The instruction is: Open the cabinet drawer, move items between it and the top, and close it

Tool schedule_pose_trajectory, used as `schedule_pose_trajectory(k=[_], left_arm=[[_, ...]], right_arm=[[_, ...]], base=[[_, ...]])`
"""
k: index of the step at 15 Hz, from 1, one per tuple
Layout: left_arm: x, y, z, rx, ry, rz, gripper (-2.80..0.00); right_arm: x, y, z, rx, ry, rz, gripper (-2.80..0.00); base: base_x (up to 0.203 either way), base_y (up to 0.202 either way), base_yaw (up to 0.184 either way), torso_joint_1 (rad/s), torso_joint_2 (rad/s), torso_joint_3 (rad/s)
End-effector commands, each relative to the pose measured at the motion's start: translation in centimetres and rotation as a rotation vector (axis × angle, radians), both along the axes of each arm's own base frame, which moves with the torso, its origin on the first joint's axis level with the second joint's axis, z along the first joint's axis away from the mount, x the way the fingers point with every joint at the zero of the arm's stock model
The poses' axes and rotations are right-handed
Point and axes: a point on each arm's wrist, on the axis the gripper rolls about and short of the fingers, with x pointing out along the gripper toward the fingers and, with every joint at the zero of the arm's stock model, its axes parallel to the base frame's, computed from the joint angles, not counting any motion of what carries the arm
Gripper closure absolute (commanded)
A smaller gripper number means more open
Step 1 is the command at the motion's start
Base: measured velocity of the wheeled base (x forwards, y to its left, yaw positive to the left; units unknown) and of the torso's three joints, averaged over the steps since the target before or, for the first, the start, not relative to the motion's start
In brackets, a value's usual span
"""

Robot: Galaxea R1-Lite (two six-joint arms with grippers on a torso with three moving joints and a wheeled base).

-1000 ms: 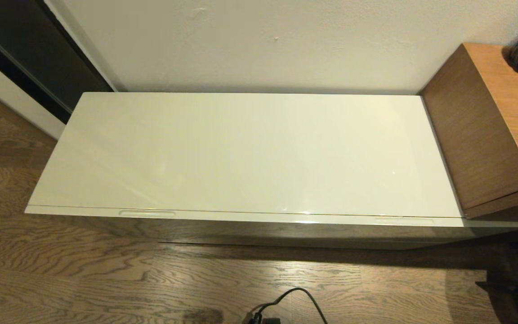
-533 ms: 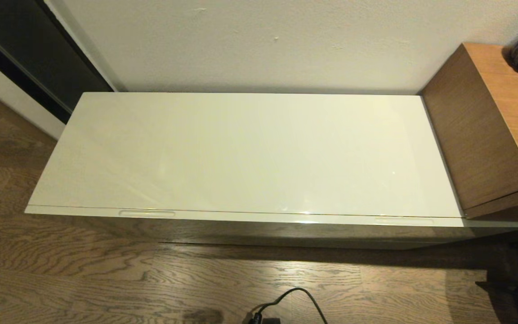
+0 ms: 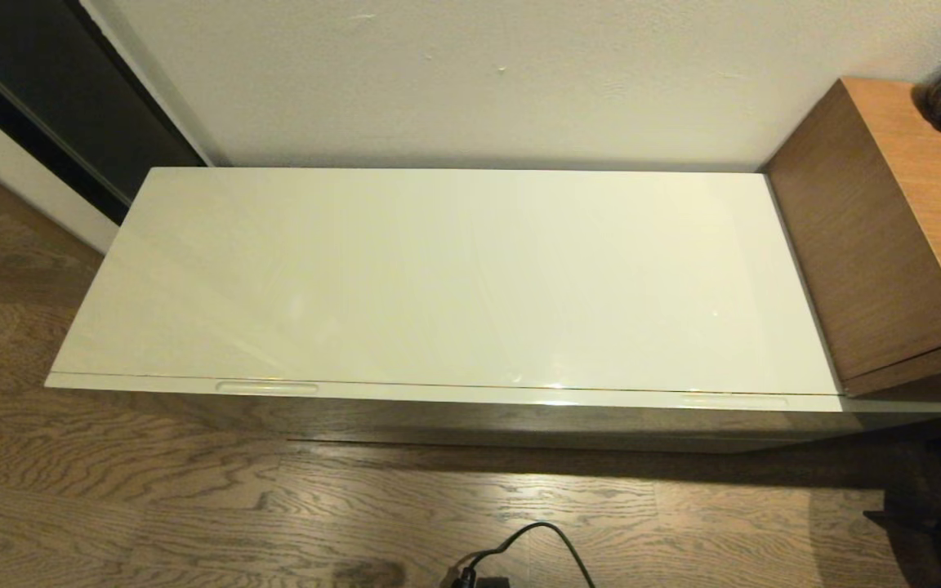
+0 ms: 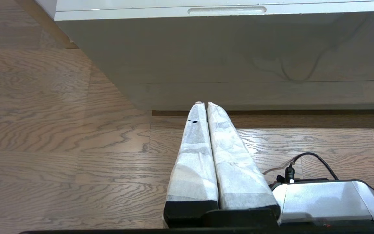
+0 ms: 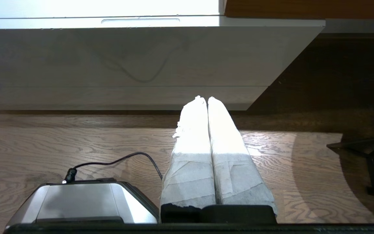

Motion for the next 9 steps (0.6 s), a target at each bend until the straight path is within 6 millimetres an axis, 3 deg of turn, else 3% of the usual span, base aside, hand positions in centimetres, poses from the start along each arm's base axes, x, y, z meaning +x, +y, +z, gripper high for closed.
schedule_pose_trajectory(k=[1,9], left_arm=[[0.02,0.00,-0.02,0.001,0.002,0.000,0.00],[0.02,0.00,-0.02,0.001,0.002,0.000,0.00]], right_arm=[[-0.01,0.00,-0.01,-0.001,-0.002,0.001,0.00],[0.00,0.00,0.00,0.001,0.000,0.000,0.00]], base=[[0.000,0.000,0.000,0.000,0.00,0.000],[0.000,0.000,0.000,0.000,0.00,0.000]])
